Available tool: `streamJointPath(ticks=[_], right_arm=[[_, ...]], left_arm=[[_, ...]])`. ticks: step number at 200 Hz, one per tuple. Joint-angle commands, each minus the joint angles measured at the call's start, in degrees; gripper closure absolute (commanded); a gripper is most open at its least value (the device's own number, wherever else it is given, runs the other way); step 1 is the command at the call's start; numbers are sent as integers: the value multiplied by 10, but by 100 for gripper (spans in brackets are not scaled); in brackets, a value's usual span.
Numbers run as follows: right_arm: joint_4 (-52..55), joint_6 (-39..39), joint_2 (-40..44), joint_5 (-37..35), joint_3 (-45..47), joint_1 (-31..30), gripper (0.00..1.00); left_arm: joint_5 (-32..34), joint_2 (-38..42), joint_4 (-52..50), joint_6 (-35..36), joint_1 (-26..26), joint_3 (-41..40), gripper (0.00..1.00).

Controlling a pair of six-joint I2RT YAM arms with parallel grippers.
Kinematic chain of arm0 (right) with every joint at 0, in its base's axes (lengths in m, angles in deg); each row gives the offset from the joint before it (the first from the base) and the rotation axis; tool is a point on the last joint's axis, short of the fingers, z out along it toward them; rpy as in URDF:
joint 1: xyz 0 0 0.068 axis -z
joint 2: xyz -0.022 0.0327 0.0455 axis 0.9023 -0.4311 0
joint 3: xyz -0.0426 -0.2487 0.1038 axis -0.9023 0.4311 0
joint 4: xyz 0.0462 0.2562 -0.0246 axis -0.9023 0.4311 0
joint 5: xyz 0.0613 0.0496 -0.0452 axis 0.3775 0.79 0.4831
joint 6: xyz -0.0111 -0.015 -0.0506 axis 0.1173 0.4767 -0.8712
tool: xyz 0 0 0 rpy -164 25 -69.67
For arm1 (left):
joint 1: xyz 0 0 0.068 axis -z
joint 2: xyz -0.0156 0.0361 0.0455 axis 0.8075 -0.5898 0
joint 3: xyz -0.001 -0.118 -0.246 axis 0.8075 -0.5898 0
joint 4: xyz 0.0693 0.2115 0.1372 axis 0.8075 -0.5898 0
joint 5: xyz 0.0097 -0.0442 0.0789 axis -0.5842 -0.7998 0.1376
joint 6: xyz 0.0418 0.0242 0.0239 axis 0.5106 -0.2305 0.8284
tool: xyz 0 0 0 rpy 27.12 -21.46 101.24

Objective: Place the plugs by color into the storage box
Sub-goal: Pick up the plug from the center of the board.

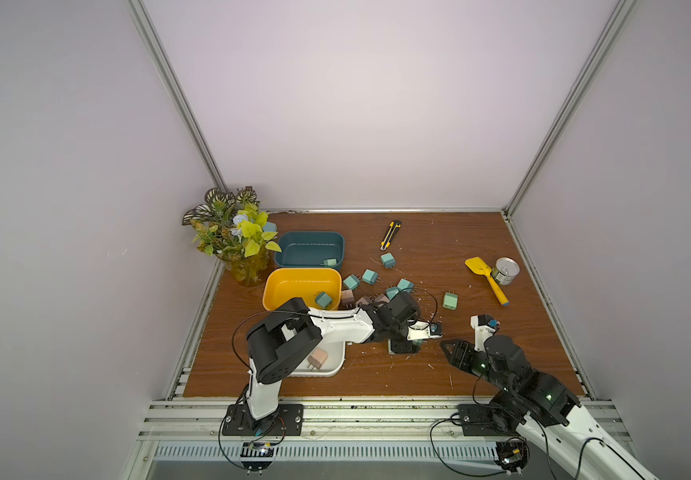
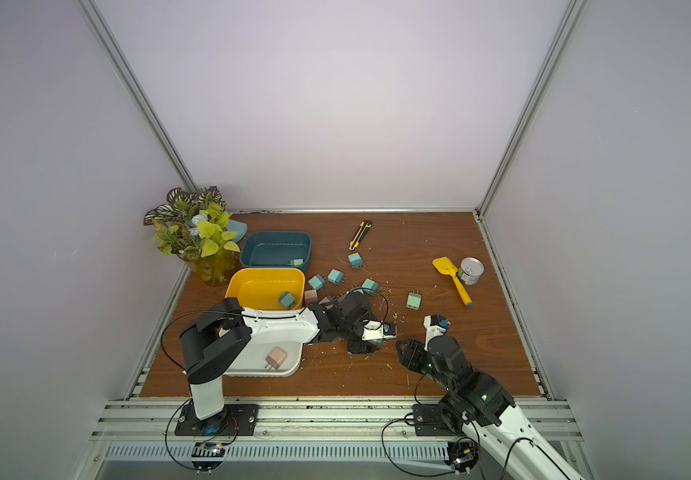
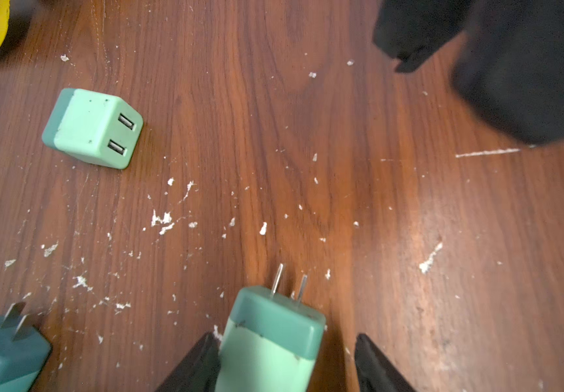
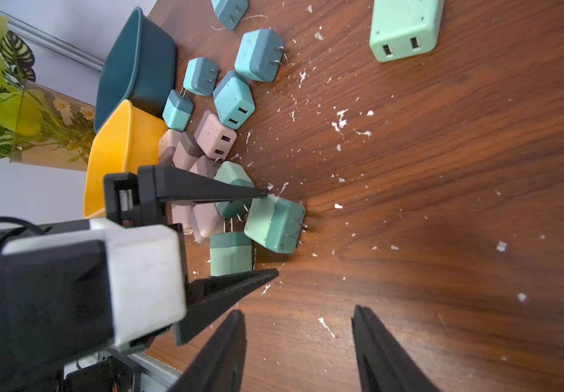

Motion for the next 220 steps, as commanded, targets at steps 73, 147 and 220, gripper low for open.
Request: streamJointPath(ticks=[73,147,220], right_arm=[[-41,11,-15,-2,11,2,43],[-57,1,-29,1,-2,1,43],[-103,-22,-43,-5,-42,1,44]], left_arm=[[5,-22,8,-6,2,-4,44],[4,4,15,-13,1,-5,59],[-34,75,68,-87,-61,-19,68]])
